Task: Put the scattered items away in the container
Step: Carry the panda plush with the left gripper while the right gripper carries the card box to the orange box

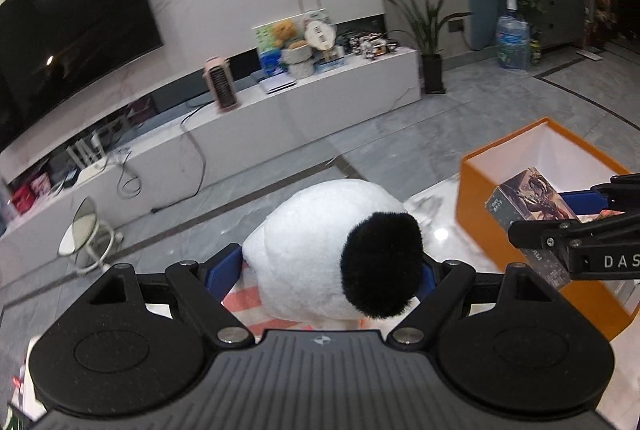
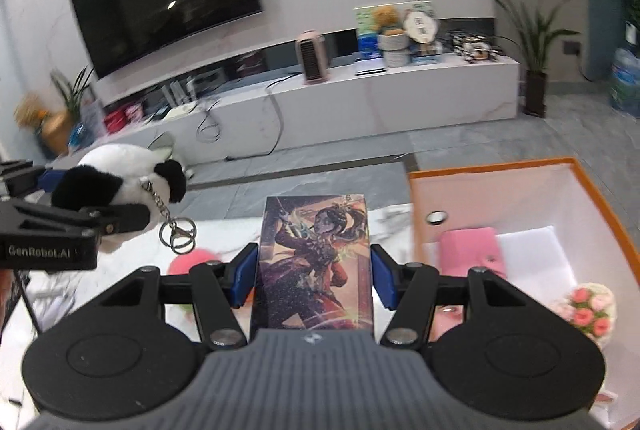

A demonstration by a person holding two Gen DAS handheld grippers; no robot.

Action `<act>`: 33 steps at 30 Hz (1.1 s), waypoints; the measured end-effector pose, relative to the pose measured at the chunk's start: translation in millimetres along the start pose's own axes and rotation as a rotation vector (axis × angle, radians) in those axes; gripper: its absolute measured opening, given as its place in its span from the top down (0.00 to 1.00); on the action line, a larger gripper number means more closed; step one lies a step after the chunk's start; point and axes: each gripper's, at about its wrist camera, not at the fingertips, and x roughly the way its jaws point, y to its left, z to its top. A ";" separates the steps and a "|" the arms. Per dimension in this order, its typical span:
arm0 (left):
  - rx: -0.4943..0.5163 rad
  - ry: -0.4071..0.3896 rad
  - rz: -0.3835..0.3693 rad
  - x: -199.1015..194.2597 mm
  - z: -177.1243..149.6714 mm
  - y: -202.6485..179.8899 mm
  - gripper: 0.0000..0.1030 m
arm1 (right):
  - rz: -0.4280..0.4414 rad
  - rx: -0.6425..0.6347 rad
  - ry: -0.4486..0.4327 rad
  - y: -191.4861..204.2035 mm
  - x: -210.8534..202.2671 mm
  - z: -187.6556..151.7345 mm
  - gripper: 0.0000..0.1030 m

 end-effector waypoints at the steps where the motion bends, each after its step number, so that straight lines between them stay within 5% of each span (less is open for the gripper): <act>1: 0.007 -0.004 -0.007 1.9 4.3 -6.3 0.05 | -0.004 0.012 -0.006 -5.2 -2.1 1.4 0.41; 33: 0.145 -0.018 -0.142 51.4 55.7 -123.2 0.05 | -0.190 0.197 -0.041 -102.4 -13.2 6.8 0.41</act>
